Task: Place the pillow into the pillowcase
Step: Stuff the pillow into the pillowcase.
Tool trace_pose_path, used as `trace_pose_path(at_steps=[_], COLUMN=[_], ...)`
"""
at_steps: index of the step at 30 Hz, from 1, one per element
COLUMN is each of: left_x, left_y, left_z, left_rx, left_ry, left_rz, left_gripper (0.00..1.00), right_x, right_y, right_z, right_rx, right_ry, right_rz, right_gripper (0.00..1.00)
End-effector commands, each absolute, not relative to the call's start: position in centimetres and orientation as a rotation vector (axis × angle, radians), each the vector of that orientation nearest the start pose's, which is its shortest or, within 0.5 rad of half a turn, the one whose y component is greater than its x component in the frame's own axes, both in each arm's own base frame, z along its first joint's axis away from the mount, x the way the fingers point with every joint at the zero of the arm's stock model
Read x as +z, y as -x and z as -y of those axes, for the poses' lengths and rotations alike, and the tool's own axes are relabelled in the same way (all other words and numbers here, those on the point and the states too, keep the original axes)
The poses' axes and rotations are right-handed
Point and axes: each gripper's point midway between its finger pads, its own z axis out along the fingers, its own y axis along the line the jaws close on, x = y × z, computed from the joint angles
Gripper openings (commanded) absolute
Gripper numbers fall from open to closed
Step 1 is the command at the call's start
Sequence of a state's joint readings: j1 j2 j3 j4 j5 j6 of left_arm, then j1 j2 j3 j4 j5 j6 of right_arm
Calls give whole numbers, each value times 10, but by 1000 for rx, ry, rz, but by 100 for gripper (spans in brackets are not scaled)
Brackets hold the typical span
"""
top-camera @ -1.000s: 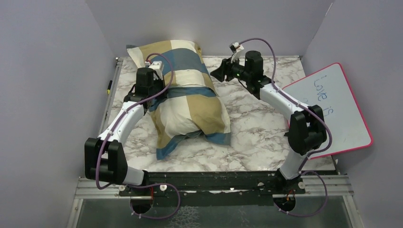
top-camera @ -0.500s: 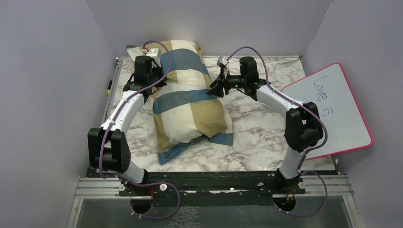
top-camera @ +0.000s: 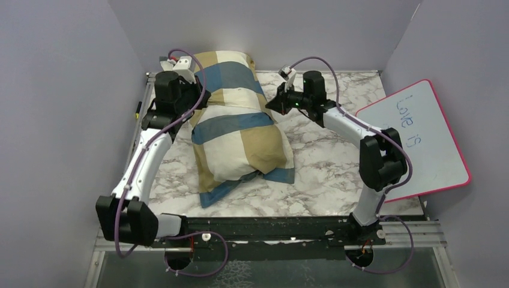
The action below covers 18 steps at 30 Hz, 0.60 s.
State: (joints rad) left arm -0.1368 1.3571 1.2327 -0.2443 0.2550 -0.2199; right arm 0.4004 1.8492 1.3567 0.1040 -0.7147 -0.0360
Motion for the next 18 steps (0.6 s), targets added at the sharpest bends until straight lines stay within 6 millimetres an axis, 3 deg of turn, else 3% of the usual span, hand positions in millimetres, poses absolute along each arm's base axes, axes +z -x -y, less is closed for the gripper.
trace_pose_path(at_steps=[1, 5, 7, 9, 12, 13, 18], left_x=[306, 273, 252, 236, 228, 224, 205], left_y=[-373, -343, -333, -326, -316, -312, -300], left_z=[117, 117, 109, 99, 91, 90, 85], left_rx=[-584, -605, -569, -520, -496, -499, -487], left_ry=[-97, -96, -61, 4, 60, 78, 141], left_rz=[-1885, -1940, -1977, -2008, -2019, -2024, -2057], left_gripper=[0, 0, 1, 22, 52, 57, 65], right_x=[239, 240, 240, 232, 215, 213, 200], right_y=[-456, -455, -447, -434, -396, -382, -314], right_z=[-287, -277, -272, -268, -267, -267, -264], right_rx=[788, 752, 754, 739, 762, 773, 754], right_ry=[607, 536, 487, 424, 457, 481, 602], right_rz=[-1731, -1772, -1833, -1926, -2011, -2012, -1986], right_gripper=[0, 0, 9, 26, 44, 47, 53])
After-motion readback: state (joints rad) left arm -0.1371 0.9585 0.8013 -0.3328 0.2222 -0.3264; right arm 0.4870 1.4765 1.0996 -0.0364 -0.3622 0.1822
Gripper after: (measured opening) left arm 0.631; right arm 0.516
